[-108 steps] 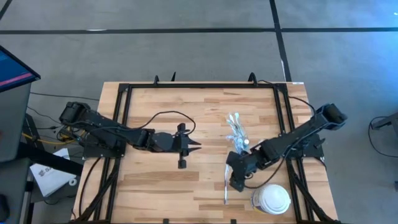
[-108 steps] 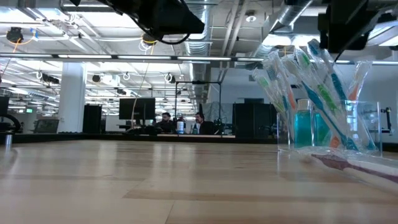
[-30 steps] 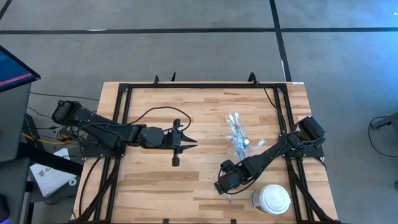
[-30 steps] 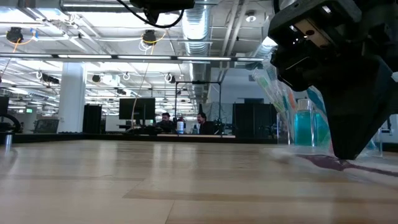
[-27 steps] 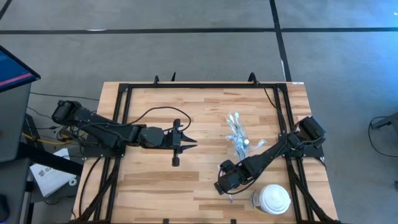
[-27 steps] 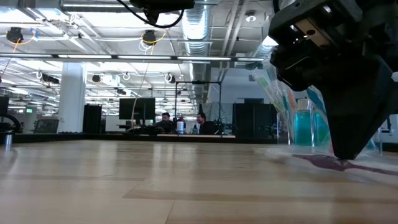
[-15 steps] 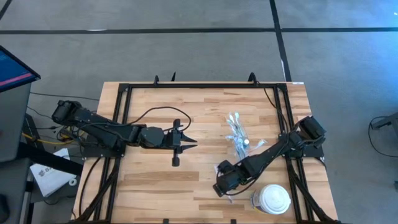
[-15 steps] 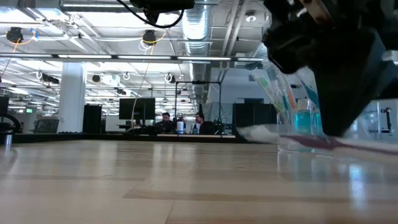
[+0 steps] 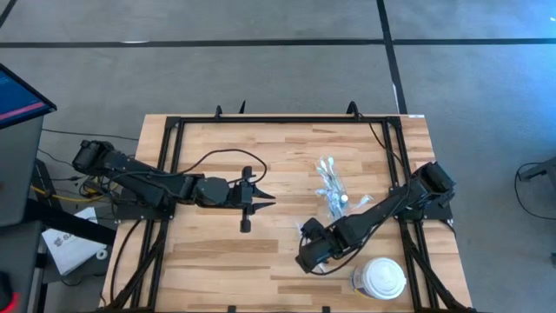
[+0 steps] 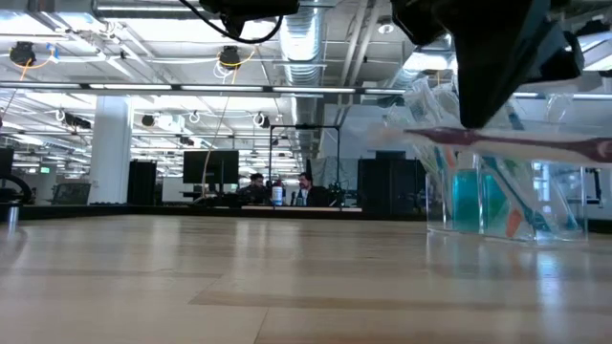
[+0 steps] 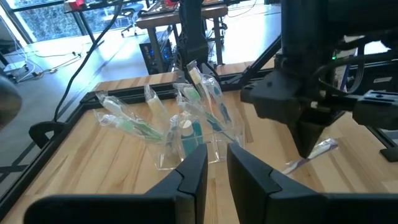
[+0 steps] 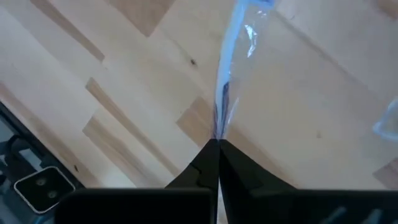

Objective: Pick & Place toothbrushing station
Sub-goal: Put the purple toothbrush into the transparent organizer

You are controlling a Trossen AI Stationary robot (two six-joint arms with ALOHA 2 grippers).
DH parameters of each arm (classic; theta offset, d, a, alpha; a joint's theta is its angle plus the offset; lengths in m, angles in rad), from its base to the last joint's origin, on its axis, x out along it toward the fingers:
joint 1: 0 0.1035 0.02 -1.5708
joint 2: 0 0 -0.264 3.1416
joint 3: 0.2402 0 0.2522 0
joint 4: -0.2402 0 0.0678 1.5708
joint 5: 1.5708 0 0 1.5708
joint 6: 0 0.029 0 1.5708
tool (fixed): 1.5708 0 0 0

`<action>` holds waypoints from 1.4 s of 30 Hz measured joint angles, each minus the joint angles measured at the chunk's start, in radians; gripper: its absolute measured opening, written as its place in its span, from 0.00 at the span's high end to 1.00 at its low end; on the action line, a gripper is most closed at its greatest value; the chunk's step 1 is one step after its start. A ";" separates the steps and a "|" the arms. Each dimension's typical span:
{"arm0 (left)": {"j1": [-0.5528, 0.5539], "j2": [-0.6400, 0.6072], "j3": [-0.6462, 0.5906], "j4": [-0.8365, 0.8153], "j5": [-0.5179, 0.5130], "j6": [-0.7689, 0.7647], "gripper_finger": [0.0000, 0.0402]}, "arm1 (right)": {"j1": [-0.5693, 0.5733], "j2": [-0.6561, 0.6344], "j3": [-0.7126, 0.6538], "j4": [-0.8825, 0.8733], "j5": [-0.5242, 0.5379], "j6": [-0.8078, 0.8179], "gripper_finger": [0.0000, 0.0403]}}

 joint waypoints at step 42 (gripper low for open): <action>0.000 0.000 0.000 -0.004 0.000 0.003 0.86 | 0.208 -0.322 0.036 -0.290 0.729 0.037 1.00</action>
